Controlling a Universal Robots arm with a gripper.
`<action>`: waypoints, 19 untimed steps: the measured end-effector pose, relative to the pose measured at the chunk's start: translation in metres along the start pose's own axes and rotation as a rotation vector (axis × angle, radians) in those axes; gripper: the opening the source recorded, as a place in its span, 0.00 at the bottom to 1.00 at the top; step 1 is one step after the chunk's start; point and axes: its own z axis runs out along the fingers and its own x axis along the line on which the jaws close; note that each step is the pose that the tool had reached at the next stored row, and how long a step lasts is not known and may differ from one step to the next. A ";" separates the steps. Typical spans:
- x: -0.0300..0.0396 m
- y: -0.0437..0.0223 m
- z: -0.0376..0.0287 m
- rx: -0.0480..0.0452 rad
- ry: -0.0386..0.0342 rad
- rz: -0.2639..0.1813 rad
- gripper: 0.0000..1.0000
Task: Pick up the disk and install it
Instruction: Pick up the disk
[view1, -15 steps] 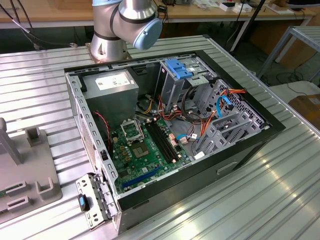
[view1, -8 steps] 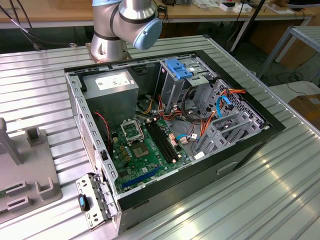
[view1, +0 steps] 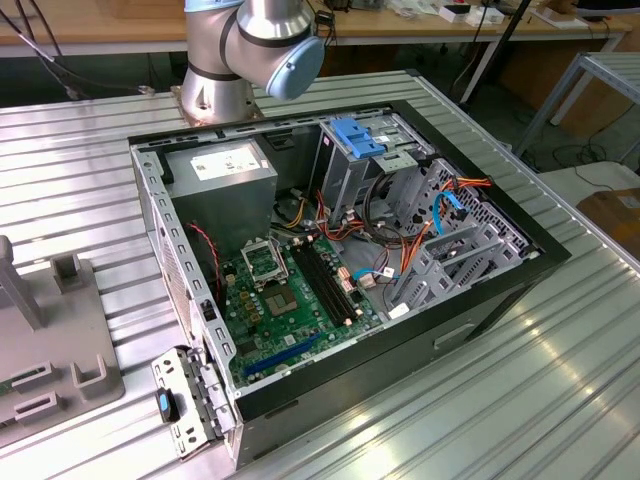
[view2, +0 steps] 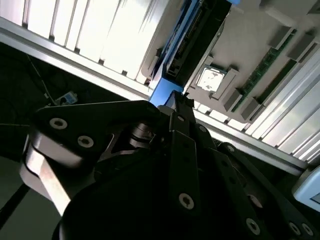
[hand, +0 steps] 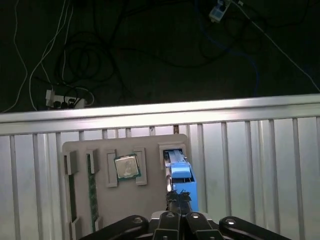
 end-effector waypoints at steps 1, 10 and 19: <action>0.0000 -0.0001 -0.0001 0.0068 -0.0009 -0.019 0.11; -0.0022 0.0002 0.0042 0.0022 -0.0254 -0.018 0.11; -0.0022 0.0002 0.0042 -0.0002 -0.0253 -0.018 0.11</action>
